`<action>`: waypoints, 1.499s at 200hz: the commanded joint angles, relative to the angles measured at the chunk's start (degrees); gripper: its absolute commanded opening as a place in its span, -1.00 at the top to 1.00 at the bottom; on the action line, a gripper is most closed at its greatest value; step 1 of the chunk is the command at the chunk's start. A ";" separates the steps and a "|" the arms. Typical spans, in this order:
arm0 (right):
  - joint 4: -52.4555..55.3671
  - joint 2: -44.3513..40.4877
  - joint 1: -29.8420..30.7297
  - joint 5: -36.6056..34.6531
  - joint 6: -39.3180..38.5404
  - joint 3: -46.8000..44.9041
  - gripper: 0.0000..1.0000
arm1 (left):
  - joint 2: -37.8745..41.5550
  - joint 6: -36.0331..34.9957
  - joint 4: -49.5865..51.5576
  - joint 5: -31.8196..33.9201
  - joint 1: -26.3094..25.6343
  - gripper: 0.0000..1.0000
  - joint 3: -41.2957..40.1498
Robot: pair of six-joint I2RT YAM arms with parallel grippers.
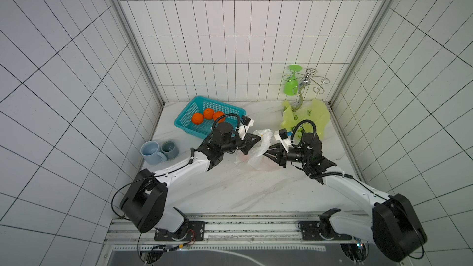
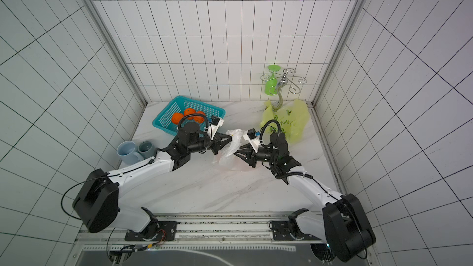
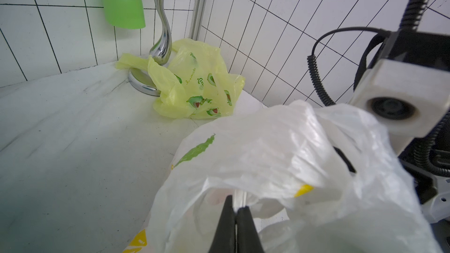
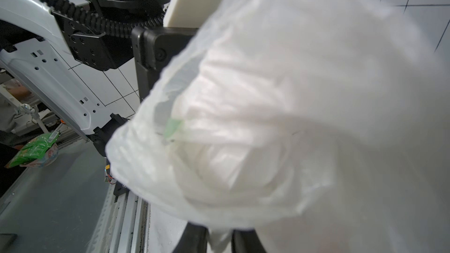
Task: Place the oranges into plastic bags & tie knots
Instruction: Tie the plastic bag at the center of the board.
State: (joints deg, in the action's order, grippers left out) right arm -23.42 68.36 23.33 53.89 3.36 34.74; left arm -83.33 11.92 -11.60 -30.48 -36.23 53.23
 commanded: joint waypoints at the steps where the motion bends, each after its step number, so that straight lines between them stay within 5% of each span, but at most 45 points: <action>1: 6.45 -1.92 -1.87 -0.65 -5.00 1.89 0.75 | 1.44 -3.03 1.43 -0.42 0.41 1.00 1.48; 46: 17.59 -4.35 -5.35 -1.53 -12.78 3.20 0.95 | 3.82 -7.03 4.47 -3.56 2.46 1.00 1.26; 204: 45.52 -6.22 -7.53 -11.79 -29.99 14.45 0.94 | 4.72 -17.52 15.19 -2.39 6.87 1.00 2.76; 300: 49.70 -4.42 -7.14 -11.44 -25.27 22.26 0.70 | 3.35 -18.34 15.11 -4.78 5.85 1.00 3.32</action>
State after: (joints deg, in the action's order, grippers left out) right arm 23.97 63.11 16.49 42.35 -23.33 49.69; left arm -79.26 -5.17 3.73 -34.98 -30.11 54.52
